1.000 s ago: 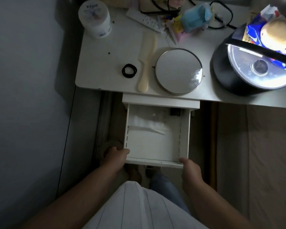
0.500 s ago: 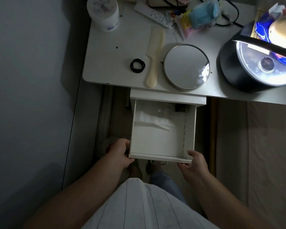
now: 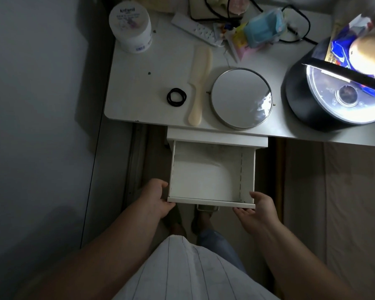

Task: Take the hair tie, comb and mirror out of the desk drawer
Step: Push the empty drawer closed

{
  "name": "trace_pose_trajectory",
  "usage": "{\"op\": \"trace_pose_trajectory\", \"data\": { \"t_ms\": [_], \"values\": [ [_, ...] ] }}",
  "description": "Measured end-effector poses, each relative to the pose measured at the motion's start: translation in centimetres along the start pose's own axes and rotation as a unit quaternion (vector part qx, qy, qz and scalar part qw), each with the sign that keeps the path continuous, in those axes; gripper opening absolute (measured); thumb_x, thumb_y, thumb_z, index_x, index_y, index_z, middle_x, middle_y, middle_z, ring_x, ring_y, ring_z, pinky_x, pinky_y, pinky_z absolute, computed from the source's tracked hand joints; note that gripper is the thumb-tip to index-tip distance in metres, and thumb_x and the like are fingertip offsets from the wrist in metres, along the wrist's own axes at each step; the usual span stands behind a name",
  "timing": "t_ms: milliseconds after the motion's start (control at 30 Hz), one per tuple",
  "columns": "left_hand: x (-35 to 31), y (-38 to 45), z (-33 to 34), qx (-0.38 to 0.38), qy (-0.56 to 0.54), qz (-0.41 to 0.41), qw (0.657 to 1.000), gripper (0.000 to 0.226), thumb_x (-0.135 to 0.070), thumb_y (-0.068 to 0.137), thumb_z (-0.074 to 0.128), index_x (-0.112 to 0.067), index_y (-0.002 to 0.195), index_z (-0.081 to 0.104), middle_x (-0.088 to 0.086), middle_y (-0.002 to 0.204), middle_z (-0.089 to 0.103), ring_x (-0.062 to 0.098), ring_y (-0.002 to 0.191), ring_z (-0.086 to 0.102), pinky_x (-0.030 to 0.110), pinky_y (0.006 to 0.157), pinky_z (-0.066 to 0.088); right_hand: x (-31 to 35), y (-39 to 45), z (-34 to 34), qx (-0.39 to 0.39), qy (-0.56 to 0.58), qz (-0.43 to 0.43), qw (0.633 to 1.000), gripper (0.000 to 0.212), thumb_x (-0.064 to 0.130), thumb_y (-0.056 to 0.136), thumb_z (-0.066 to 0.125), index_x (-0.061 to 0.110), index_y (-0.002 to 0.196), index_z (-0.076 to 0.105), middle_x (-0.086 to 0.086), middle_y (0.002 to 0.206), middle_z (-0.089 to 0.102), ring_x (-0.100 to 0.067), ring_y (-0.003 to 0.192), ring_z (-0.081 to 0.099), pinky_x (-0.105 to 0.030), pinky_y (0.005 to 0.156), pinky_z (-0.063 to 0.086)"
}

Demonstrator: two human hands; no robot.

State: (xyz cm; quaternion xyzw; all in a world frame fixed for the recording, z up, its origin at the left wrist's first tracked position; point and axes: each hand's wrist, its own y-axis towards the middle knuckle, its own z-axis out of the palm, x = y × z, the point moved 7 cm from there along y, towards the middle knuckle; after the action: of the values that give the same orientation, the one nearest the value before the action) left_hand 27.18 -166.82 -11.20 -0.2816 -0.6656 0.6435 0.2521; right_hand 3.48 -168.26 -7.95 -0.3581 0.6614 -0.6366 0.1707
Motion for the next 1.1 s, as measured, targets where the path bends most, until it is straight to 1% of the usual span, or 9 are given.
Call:
{"op": "trace_pose_trajectory", "data": {
  "t_ms": [67, 167, 233, 367, 533, 700, 933, 1000, 1100],
  "values": [
    [-0.6, -0.8, 0.9, -0.008, 0.009, 0.005, 1.0, 0.01, 0.001, 0.088, 0.039, 0.002, 0.085, 0.048, 0.026, 0.14, 0.047, 0.039, 0.129, 0.048, 0.045, 0.111, 0.039, 0.8, 0.2, 0.6, 0.028, 0.01, 0.012, 0.999, 0.055, 0.013, 0.093, 0.046, 0.003, 0.144, 0.027, -0.024, 0.147, 0.034, -0.038, 0.133, 0.039, -0.044, 0.112, 0.032],
    [-1.8, -1.7, 2.3, 0.0, -0.027, 0.04, 0.999, 0.027, 0.008, 0.091, 0.029, 0.002, 0.067, 0.039, 0.028, 0.147, 0.039, 0.037, 0.136, 0.04, 0.042, 0.115, 0.033, 2.0, 0.4, 1.7, 0.052, 0.035, 0.031, 0.998, 0.054, 0.015, 0.092, 0.047, 0.001, 0.142, 0.03, -0.025, 0.143, 0.039, -0.038, 0.131, 0.042, -0.044, 0.11, 0.035],
    [-2.4, -2.0, 3.2, 0.005, -0.063, 0.044, 0.997, 0.029, 0.009, 0.092, 0.025, 0.004, 0.068, 0.041, 0.03, 0.144, 0.04, 0.038, 0.135, 0.04, 0.043, 0.116, 0.03, 2.8, 0.3, 2.6, 0.067, 0.045, 0.037, 0.996, 0.053, 0.015, 0.093, 0.047, -0.002, 0.14, 0.032, -0.025, 0.141, 0.042, -0.039, 0.129, 0.043, -0.043, 0.109, 0.036],
    [-3.8, -1.6, 4.3, 0.003, -0.109, 0.038, 0.993, 0.021, 0.01, 0.087, 0.029, 0.001, 0.078, 0.046, 0.029, 0.138, 0.045, 0.041, 0.13, 0.045, 0.046, 0.112, 0.037, 4.4, 0.0, 4.2, 0.098, 0.053, 0.036, 0.993, 0.051, 0.014, 0.092, 0.047, -0.005, 0.138, 0.034, -0.026, 0.13, 0.049, -0.038, 0.12, 0.05, -0.041, 0.103, 0.039],
    [-5.6, -1.8, 5.9, 0.008, -0.12, 0.08, 0.99, 0.024, 0.011, 0.085, 0.025, -0.002, 0.078, 0.045, 0.026, 0.142, 0.04, 0.038, 0.134, 0.04, 0.045, 0.117, 0.03, 6.5, 0.1, 6.0, 0.113, 0.062, 0.022, 0.991, 0.058, 0.012, 0.094, 0.044, -0.006, 0.144, 0.021, -0.026, 0.149, 0.028, -0.037, 0.136, 0.035, -0.043, 0.112, 0.031],
    [-6.9, -2.0, 7.3, 0.02, -0.129, 0.097, 0.987, 0.025, 0.012, 0.084, 0.025, -0.003, 0.08, 0.045, 0.026, 0.14, 0.042, 0.038, 0.131, 0.044, 0.047, 0.114, 0.034, 7.7, 0.3, 7.3, 0.12, 0.049, 0.015, 0.991, 0.053, 0.01, 0.093, 0.044, -0.007, 0.14, 0.027, -0.027, 0.143, 0.038, -0.036, 0.13, 0.044, -0.04, 0.11, 0.037],
    [-8.7, -1.4, 8.2, 0.02, -0.129, 0.12, 0.984, 0.026, 0.01, 0.086, 0.026, 0.0, 0.094, 0.049, 0.023, 0.142, 0.041, 0.036, 0.134, 0.04, 0.049, 0.116, 0.03, 9.2, 1.1, 8.9, 0.121, 0.032, -0.008, 0.992, 0.054, 0.007, 0.094, 0.042, 0.0, 0.145, 0.024, -0.023, 0.156, 0.013, -0.038, 0.141, 0.025, -0.044, 0.113, 0.031],
    [-8.9, -1.1, 8.6, 0.031, -0.14, 0.12, 0.982, 0.023, 0.008, 0.085, 0.028, -0.002, 0.089, 0.048, 0.023, 0.141, 0.041, 0.037, 0.134, 0.04, 0.05, 0.116, 0.029, 9.5, 1.4, 9.1, 0.125, 0.033, -0.008, 0.992, 0.049, 0.006, 0.094, 0.042, 0.002, 0.142, 0.031, -0.023, 0.155, 0.018, -0.038, 0.14, 0.028, -0.043, 0.113, 0.032],
    [-9.2, -0.8, 9.1, 0.048, -0.162, 0.125, 0.978, 0.02, 0.007, 0.085, 0.03, -0.003, 0.086, 0.047, 0.023, 0.133, 0.045, 0.037, 0.129, 0.044, 0.051, 0.115, 0.03, 9.9, 1.7, 9.6, 0.148, 0.034, 0.002, 0.988, 0.028, 0.005, 0.093, 0.04, 0.001, 0.121, 0.044, -0.022, 0.14, 0.043, -0.035, 0.131, 0.043, -0.041, 0.11, 0.036]
  ]
}}
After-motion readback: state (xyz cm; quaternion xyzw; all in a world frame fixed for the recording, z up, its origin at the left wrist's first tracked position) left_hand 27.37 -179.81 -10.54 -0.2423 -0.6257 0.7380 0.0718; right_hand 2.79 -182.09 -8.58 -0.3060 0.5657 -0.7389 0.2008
